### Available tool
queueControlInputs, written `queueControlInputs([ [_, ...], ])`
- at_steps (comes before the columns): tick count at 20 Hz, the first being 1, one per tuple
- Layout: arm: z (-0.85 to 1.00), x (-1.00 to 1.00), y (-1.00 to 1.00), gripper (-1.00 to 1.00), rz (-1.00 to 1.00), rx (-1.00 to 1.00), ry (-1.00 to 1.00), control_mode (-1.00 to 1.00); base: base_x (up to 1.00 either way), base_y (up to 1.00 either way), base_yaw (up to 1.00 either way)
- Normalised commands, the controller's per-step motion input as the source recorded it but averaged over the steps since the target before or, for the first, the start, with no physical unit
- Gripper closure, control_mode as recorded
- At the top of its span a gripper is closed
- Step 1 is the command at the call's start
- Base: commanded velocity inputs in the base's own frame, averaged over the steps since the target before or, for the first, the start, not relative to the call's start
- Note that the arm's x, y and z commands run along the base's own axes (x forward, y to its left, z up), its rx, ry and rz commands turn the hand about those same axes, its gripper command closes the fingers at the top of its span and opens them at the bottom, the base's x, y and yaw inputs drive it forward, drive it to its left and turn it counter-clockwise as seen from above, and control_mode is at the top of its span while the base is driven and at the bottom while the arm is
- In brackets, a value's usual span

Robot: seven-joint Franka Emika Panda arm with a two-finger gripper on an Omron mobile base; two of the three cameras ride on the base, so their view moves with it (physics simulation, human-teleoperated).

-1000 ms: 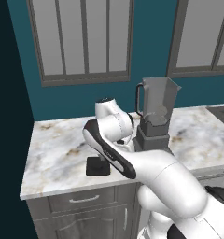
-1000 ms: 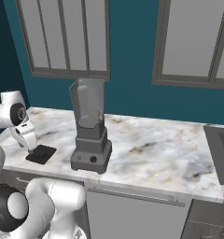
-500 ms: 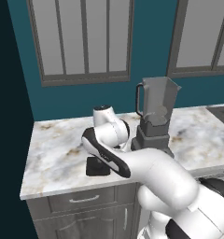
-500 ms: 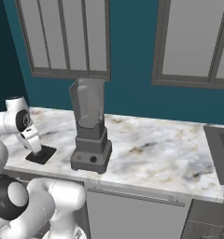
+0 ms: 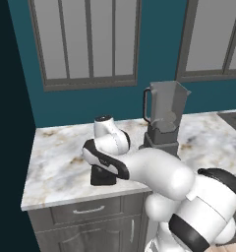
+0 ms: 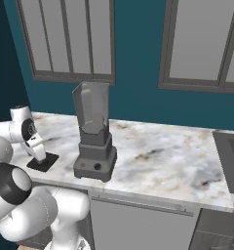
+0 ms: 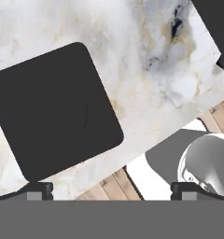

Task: Open the blender lid, put the tangerine in the blender, close the lid, and start the blender.

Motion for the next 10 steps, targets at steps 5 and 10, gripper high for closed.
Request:
queueControlInputs([
  [5,-0.20,0.35,0.07,-1.00,0.07,0.00,0.00,-1.00,0.00,0.00,0.00],
  [10,-0.21,0.28,0.00,-1.00,0.11,0.00,0.00,-1.00,0.00,0.00,0.00],
])
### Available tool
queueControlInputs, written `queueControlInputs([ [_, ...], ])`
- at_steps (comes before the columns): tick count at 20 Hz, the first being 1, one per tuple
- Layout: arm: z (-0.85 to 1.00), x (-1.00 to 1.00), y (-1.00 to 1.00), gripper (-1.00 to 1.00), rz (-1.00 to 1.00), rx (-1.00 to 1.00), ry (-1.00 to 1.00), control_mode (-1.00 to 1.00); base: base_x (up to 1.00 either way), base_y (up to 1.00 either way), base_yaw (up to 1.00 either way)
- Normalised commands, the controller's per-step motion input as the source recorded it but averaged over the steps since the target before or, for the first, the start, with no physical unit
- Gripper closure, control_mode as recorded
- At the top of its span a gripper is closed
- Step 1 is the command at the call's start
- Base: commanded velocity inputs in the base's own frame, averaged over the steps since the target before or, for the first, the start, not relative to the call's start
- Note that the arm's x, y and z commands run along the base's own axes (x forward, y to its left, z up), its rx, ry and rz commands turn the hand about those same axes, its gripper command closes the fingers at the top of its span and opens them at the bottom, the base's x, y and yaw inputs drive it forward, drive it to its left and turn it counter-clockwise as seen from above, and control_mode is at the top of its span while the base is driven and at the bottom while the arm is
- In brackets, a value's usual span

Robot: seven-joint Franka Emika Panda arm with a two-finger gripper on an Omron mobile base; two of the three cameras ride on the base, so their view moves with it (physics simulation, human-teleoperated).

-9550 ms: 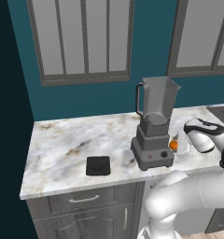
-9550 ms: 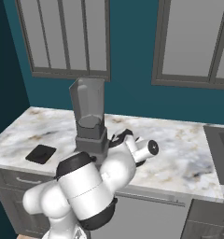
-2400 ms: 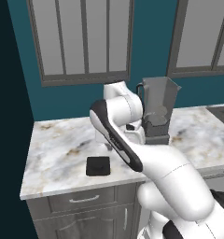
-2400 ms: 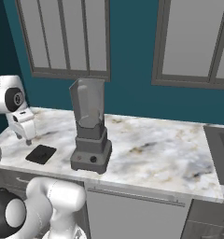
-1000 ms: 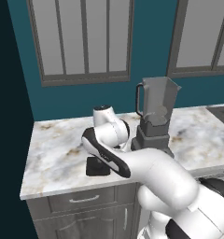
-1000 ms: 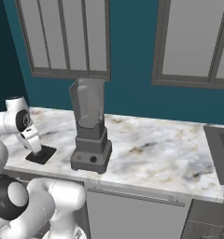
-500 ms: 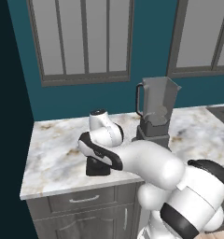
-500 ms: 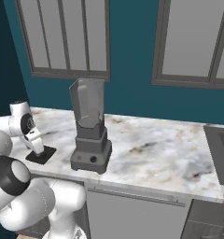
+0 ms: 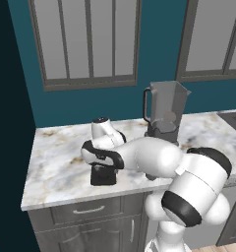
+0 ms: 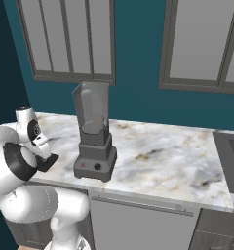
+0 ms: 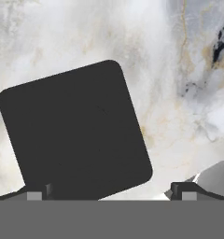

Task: Open the blender lid, put the tangerine in the blender, close the lid, and start the blender.

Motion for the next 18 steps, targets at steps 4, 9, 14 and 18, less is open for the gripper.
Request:
queueControlInputs([
  [4,-0.24,0.23,0.00,-1.00,0.13,0.00,0.00,-1.00,0.00,0.00,0.00],
  [9,-0.23,0.19,0.00,-1.00,0.12,0.00,0.00,-1.00,0.00,0.00,0.00],
  [14,-0.25,0.14,0.00,-1.00,0.11,0.00,-0.01,-1.00,0.00,0.00,0.00],
  [18,-0.23,0.01,0.03,-1.00,0.09,0.00,-0.03,-1.00,0.00,0.00,0.00],
])
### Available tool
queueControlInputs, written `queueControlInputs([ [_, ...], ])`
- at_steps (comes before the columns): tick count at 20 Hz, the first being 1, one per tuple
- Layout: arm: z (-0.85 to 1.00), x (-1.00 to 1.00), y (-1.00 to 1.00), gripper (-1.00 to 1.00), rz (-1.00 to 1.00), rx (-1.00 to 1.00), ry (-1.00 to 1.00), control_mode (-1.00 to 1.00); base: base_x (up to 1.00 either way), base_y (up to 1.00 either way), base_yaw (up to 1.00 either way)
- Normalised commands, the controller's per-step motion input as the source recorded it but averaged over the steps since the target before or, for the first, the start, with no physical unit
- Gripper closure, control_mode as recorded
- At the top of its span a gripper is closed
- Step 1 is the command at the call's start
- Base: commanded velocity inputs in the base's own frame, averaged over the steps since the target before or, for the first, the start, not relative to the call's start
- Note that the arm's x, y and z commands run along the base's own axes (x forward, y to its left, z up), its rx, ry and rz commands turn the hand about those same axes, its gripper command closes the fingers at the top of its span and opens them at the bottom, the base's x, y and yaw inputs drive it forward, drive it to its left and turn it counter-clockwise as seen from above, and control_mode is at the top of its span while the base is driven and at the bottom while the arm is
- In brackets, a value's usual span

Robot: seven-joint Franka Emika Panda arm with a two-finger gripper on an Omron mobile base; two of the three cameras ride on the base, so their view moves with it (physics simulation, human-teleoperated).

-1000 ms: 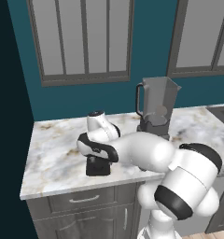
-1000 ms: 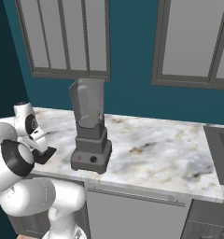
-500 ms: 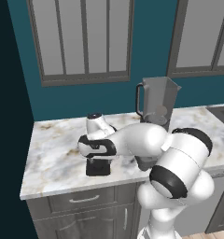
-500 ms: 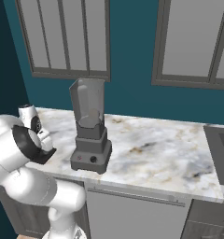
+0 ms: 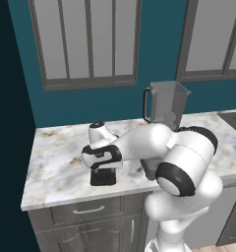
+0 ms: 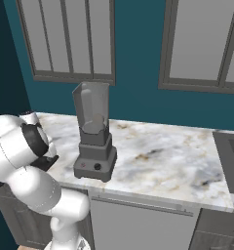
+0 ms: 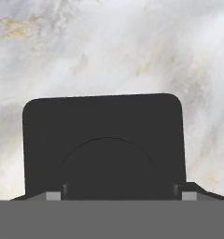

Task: Open the blender lid, put the tangerine in the blender, close the lid, and start the blender.

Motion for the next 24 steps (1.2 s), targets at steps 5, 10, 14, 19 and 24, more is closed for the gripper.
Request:
queueControlInputs([
  [5,-0.25,0.00,0.01,-1.00,0.06,0.01,-0.07,-1.00,0.00,0.00,0.00],
  [10,0.00,-0.07,-0.10,-1.00,0.01,0.08,-0.15,-1.00,0.00,0.00,0.00],
  [14,-0.07,-0.06,-0.03,-1.00,0.00,0.08,-0.08,-1.00,0.00,0.00,0.00],
  [19,-0.36,0.00,0.00,-1.00,0.00,0.07,0.00,-1.00,0.00,0.00,0.00],
  [24,-0.54,0.00,0.00,-1.00,0.01,0.04,0.00,-1.00,0.00,0.00,0.00],
])
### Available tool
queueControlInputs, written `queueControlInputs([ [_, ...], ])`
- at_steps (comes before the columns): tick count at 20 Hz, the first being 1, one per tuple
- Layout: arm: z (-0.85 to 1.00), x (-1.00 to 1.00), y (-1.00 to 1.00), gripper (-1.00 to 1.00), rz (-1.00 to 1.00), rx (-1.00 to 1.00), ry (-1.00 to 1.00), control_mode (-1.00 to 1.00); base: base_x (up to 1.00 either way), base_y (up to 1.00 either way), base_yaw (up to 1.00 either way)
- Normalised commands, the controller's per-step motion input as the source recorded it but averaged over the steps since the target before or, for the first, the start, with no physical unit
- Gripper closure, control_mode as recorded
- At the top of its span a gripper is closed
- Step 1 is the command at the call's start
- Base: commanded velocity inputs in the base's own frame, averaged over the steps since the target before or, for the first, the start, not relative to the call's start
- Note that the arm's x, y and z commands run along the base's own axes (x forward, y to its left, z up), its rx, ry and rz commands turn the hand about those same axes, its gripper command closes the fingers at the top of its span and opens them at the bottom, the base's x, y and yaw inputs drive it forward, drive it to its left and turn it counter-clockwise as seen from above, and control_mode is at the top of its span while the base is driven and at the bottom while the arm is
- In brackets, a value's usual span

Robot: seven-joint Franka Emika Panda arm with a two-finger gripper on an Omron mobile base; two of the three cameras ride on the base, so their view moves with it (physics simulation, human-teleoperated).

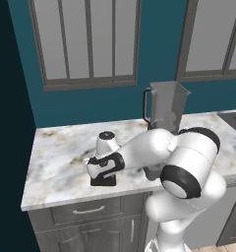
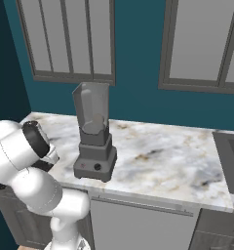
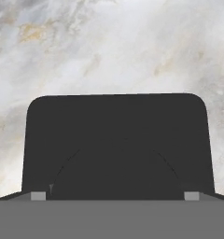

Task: Open the blender lid, put the tangerine in the blender, close the lid, and start the blender.

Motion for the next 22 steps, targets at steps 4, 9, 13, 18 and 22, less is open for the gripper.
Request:
queueControlInputs([
  [4,-0.46,0.00,0.00,1.00,0.00,0.00,0.01,-1.00,0.00,0.00,0.00],
  [9,0.20,-0.18,-0.02,1.00,0.00,0.03,-0.09,-1.00,0.00,0.00,0.00],
  [13,0.83,-0.36,-0.27,1.00,0.00,0.01,-0.16,-1.00,0.00,0.00,0.00],
  [18,1.00,-0.25,-0.39,1.00,0.00,0.00,-0.21,-1.00,0.00,0.00,0.00],
  [22,1.00,-0.04,-0.38,1.00,0.00,0.00,-0.15,-1.00,0.00,0.00,0.00],
])
